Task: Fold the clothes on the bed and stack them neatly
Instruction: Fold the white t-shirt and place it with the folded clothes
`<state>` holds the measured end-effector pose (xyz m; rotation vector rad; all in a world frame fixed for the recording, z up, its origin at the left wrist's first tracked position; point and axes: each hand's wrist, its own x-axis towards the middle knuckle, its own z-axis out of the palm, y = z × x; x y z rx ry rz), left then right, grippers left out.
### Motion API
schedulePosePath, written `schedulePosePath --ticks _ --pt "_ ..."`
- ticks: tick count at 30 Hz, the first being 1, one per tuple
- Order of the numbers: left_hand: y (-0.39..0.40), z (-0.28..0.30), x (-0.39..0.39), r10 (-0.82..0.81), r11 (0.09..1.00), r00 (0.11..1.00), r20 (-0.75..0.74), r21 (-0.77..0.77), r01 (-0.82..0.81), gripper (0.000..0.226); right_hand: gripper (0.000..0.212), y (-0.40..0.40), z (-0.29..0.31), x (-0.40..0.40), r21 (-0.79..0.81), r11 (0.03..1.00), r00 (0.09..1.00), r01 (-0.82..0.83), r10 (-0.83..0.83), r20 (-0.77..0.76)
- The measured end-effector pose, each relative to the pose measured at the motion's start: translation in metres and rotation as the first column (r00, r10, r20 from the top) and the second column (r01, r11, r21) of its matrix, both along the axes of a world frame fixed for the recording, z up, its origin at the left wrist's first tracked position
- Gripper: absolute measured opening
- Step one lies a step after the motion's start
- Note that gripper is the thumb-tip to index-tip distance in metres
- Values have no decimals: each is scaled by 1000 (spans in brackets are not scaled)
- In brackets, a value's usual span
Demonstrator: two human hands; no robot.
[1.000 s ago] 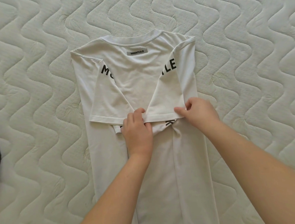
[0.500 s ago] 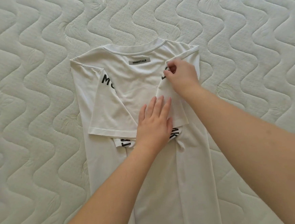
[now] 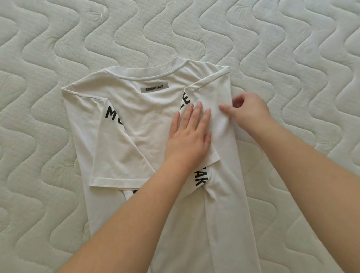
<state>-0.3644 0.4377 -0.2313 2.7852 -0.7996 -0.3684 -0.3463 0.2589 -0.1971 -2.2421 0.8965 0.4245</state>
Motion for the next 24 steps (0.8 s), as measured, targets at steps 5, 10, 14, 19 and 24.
schedulePosePath --ticks 5,10,14,19,24 --pt "4 -16 4 -14 1000 997 72 18 13 63 17 -4 2 26 -203 978 999 -37 42 19" --pt "3 -27 7 15 1000 994 110 -14 -14 69 34 -10 -3 64 -11 998 993 63 -61 103" --pt "7 -30 6 47 997 990 134 -70 -38 69 9 -17 -7 82 -7 993 991 116 -116 72" --pt "8 -34 9 60 996 986 154 -70 -49 70 14 -13 -18 80 -166 976 986 143 -125 112" --pt "5 -39 10 59 998 991 124 -4 -59 74 32 -5 -21 77 -354 932 964 81 17 266"
